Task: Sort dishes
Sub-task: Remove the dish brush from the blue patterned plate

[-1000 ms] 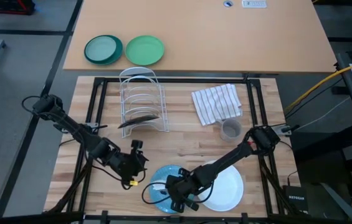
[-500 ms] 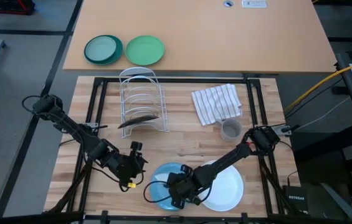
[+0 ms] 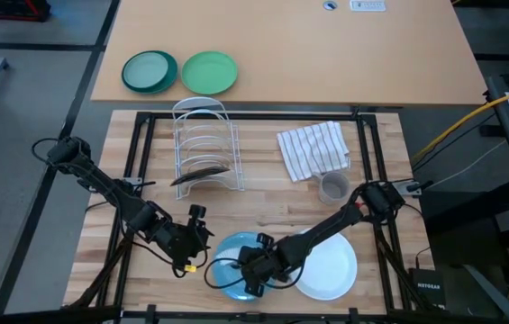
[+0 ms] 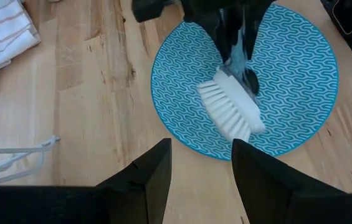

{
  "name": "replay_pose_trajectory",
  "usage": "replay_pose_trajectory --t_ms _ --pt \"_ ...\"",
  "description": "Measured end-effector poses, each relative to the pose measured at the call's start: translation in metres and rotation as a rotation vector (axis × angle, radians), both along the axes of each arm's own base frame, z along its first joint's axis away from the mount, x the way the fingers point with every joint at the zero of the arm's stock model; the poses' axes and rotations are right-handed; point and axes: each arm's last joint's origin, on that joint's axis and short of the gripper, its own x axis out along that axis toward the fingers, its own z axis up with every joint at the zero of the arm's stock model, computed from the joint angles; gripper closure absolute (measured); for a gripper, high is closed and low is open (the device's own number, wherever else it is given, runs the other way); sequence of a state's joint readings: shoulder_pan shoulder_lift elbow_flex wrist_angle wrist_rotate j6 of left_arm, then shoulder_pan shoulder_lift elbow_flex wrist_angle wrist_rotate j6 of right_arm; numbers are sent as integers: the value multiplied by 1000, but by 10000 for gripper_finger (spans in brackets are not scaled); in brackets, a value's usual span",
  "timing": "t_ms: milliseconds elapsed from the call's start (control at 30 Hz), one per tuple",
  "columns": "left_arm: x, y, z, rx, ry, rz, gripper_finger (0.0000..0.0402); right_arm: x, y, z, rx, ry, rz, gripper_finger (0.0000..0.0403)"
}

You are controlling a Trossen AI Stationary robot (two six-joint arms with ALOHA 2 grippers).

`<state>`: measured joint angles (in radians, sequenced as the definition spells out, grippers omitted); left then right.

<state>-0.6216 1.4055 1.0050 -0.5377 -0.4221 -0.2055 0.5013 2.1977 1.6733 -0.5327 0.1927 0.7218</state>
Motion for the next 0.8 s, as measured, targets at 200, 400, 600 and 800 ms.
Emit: replay_pose_trajectory --t_ms 200,400,600,800 --pt "0 0 0 0 0 0 247 -1 -11 17 -34 -18 -10 310" --pt "0 0 0 2 0 -2 247 -15 -28 40 -116 43 -31 312" --pt "0 0 0 1 0 -1 247 -30 -60 63 -219 153 -95 311" --pt "0 0 0 -1 0 1 247 -43 -104 87 -299 258 -160 310"
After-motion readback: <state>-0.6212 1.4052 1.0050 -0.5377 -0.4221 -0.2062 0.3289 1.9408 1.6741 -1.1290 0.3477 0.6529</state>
